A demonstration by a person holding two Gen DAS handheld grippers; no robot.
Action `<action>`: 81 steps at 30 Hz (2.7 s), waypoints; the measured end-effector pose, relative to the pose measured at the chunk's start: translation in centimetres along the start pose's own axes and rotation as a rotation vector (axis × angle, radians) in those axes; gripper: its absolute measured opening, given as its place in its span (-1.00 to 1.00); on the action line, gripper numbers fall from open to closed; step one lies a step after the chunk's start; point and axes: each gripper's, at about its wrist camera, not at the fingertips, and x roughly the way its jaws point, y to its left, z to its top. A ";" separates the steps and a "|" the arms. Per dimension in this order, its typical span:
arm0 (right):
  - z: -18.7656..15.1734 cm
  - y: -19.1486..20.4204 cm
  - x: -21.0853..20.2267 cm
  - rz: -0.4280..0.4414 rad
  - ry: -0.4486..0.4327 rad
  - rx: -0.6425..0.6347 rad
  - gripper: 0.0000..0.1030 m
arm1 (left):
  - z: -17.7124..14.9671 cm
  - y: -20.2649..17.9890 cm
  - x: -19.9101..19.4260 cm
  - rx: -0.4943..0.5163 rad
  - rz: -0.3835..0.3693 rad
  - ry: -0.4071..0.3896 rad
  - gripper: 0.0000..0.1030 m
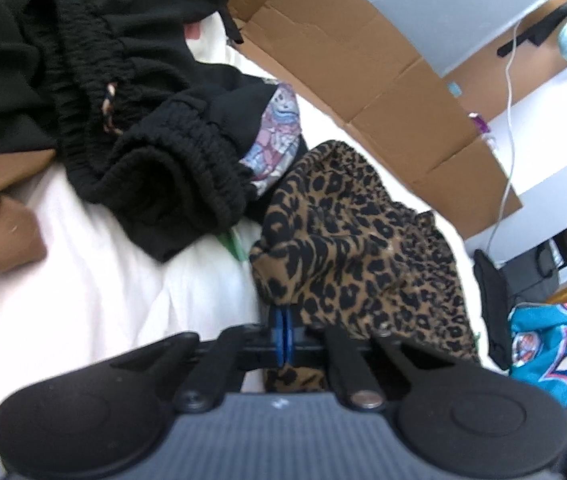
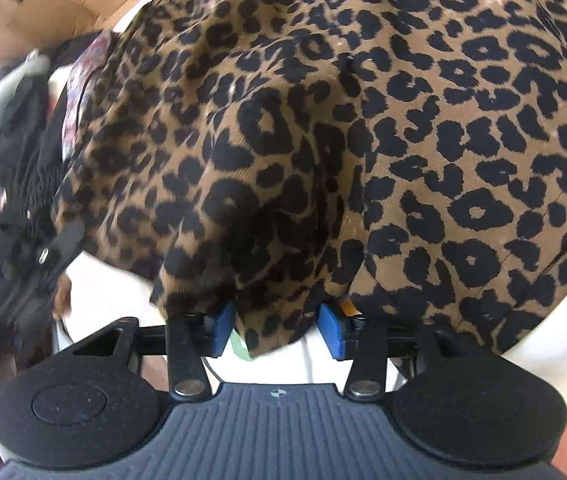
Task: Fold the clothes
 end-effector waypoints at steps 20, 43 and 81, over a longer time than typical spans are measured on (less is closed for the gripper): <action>3.6 -1.3 -7.3 -0.153 -0.089 -0.133 -1.00 | -3.0 -5.3 -3.9 0.140 -0.105 0.120 -0.98; 0.2 0.9 -3.9 0.093 0.046 -0.071 -0.06 | -1.0 0.3 1.1 0.277 0.148 0.064 -0.11; 1.2 2.5 -4.5 0.154 0.005 -0.046 -0.05 | 0.1 -7.2 1.7 0.182 -0.165 0.066 -0.89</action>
